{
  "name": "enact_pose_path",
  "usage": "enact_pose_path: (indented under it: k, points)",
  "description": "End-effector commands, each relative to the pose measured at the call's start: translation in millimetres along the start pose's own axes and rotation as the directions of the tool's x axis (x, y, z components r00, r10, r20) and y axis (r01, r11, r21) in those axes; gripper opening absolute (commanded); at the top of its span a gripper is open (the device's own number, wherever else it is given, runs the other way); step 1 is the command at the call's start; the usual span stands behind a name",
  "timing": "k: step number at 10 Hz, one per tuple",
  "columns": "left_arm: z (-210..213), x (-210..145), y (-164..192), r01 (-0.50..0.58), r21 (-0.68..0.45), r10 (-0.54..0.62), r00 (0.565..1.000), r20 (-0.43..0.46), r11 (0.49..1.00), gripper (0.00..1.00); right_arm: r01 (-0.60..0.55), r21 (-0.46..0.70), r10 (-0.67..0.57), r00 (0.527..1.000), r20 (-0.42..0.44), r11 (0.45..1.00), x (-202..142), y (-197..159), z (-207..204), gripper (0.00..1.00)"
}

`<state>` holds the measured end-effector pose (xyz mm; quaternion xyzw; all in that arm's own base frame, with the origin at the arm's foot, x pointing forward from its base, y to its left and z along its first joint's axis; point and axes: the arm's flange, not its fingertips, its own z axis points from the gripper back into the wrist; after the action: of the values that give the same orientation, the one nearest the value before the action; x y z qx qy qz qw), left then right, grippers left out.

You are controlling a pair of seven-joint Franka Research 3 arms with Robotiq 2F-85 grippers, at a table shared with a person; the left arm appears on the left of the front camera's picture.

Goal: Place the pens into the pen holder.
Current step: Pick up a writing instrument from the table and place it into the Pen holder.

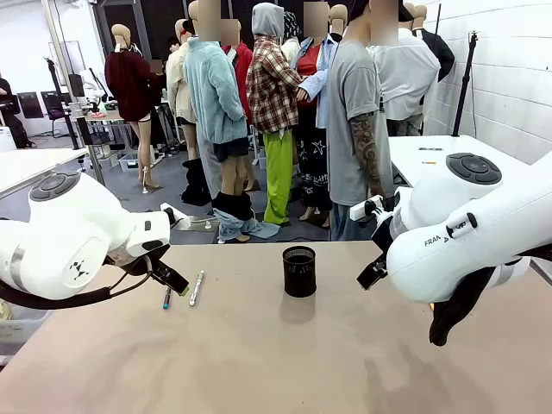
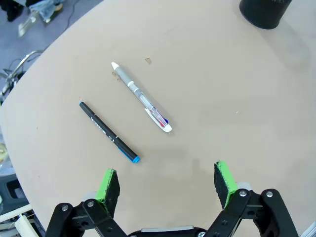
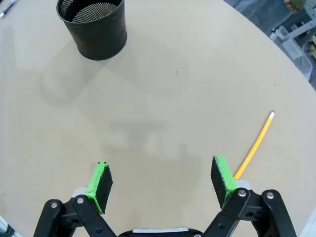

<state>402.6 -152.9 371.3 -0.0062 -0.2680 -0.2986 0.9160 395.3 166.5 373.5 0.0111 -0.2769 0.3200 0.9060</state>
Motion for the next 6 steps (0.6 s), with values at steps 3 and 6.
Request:
enact_pose_path:
  k: [3, 6]
  points:
    - [0, -1, 2, -0.005, 0.0, 0.005, 1.0, 0.0, 1.0, 1.0, -0.001, 0.0, 0.001, 1.0, 0.0, 1.0, 0, 0, 0, 1.0]
    - [72, -9, 47, -0.04, 0.181, 0.017, 0.992, 0.125, 0.983, 1.0, 0.073, -0.188, -0.055, 0.993, 0.103, 0.979, -10, -41, 64, 1.0]
